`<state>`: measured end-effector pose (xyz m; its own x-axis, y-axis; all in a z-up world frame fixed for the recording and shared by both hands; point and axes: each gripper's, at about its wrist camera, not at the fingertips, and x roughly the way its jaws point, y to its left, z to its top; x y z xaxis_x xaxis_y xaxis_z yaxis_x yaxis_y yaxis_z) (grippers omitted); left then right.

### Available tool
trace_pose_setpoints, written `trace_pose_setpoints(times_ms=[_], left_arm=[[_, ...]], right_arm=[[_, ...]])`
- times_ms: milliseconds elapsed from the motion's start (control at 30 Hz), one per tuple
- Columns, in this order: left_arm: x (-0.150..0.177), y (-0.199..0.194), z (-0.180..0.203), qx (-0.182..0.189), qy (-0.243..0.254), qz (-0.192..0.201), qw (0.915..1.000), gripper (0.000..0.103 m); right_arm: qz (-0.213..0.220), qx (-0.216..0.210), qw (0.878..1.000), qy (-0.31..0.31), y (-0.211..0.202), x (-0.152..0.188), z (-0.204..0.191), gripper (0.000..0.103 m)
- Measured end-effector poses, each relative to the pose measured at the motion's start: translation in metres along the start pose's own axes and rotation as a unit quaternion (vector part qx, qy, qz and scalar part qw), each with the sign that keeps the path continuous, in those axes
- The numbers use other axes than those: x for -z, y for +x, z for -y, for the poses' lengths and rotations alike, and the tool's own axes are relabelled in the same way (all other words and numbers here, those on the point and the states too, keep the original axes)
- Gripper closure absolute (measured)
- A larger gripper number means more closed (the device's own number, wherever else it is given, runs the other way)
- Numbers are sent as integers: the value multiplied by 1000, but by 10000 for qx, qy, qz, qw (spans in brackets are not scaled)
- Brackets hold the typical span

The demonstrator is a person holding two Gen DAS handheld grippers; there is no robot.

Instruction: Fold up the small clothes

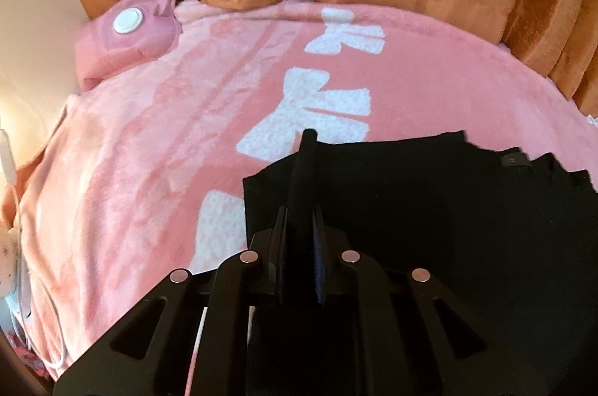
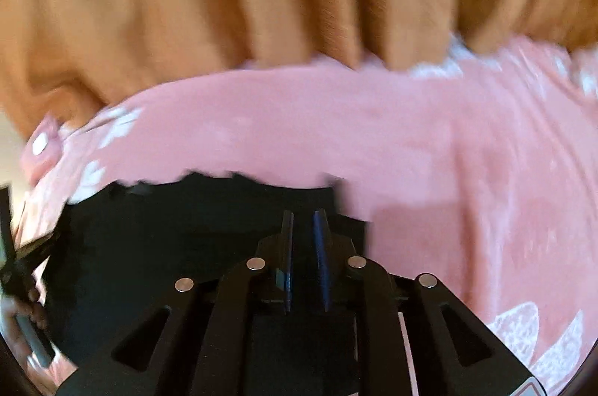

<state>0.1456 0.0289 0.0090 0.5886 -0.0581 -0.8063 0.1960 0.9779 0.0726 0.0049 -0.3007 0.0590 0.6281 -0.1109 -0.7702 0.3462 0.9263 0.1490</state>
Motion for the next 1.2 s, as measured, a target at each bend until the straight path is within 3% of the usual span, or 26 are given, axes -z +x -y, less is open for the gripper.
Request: trace_pose_setpoints(times_ms=[100,200,333,400,467,633,667,733,767,800,867,1000,1100,1200], left_arm=[[7,-25,20,291,156,119,9994,90],[17,-38,44,504,415,177,9977,82],[32,-25,67,585,691,-120,9958,79],[38,-18,65,531,772,-94,9956,78],[38,-20,56,292,871,-10,9958,69],[43,-17,-2,210,577,-135,9980,67],[45,-17,-13,137,551,-139,9983,57],[49,-19,-29,9,417,-158,9990,52],[51,-22,-38,131,292,-213,9993,52],[53,-25,-43,235,211,-253,9992,52],[61,-35,-52,450,93,-324,9984,48],[86,-47,-67,679,-366,-465,9959,38],[109,-48,-75,1146,-920,-786,9860,29],[115,-54,-70,1077,-861,-690,9880,27]], right_arm=[[-271,-658,9968,-358,2,14,-44,88],[-749,-1327,9856,-731,10,33,-92,88],[-1068,-1431,9777,-1103,24,55,-115,88],[-1144,-1176,9810,-1034,30,57,-94,90],[-1179,-1194,9834,-686,33,56,-62,103],[-1064,-664,9913,388,11,53,52,103],[-1041,-597,9910,599,8,52,70,103],[-983,-318,9895,1010,-12,57,105,103],[-984,-139,9883,1155,-21,61,114,85],[-1027,147,9866,1260,-30,65,124,75],[-1076,-80,9837,1437,-44,77,137,66],[-1343,-772,9721,1762,-51,105,135,57],[-1410,-1254,9620,1971,-47,113,123,54],[-1481,-1598,9555,1989,-44,119,103,48]])
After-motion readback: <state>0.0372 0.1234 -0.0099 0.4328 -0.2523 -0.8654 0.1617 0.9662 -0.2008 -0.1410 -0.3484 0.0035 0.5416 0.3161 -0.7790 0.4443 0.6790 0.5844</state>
